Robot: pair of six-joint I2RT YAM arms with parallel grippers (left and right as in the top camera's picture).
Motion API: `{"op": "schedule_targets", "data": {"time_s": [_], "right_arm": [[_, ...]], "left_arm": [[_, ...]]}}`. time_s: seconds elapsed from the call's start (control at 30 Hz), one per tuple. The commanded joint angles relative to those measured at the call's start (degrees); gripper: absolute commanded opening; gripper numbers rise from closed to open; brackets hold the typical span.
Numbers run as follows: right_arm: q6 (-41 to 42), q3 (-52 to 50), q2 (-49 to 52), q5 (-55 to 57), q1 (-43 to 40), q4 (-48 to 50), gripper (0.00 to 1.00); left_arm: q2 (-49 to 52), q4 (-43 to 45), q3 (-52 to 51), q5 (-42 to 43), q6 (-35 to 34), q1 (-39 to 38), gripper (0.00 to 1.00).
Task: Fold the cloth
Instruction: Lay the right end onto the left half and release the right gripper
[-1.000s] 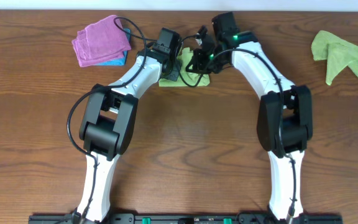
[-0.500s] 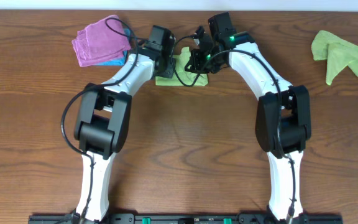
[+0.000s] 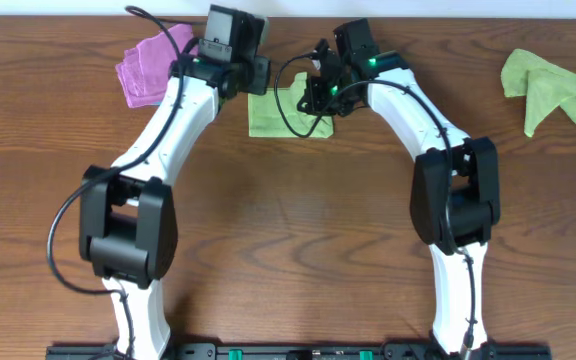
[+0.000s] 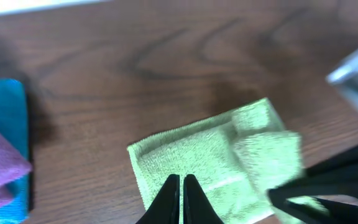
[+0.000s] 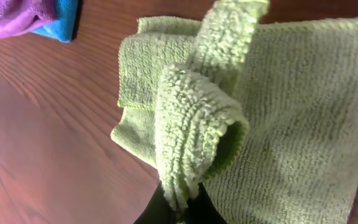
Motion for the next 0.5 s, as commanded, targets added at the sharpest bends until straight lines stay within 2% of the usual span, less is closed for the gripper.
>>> {"op": "schedule_targets", "data": {"time_s": [0.0, 0.33, 0.47], "right_arm": [[1.0, 1.3, -1.0, 1.4, 1.3, 1.1, 0.02], [1.8, 1.3, -0.7, 3.5, 4.1, 7.0, 0.02], [1.8, 1.3, 0.1, 4.9, 5.5, 7.0, 0.02]], "left_arm": [[-3.7, -0.5, -0.2, 0.3, 0.2, 1.9, 0.05], [-9.5, -7.9, -0.2, 5.3, -1.3, 13.2, 0.06], [-9.5, -8.6, -0.2, 5.8, -1.3, 14.6, 0.06]]}}
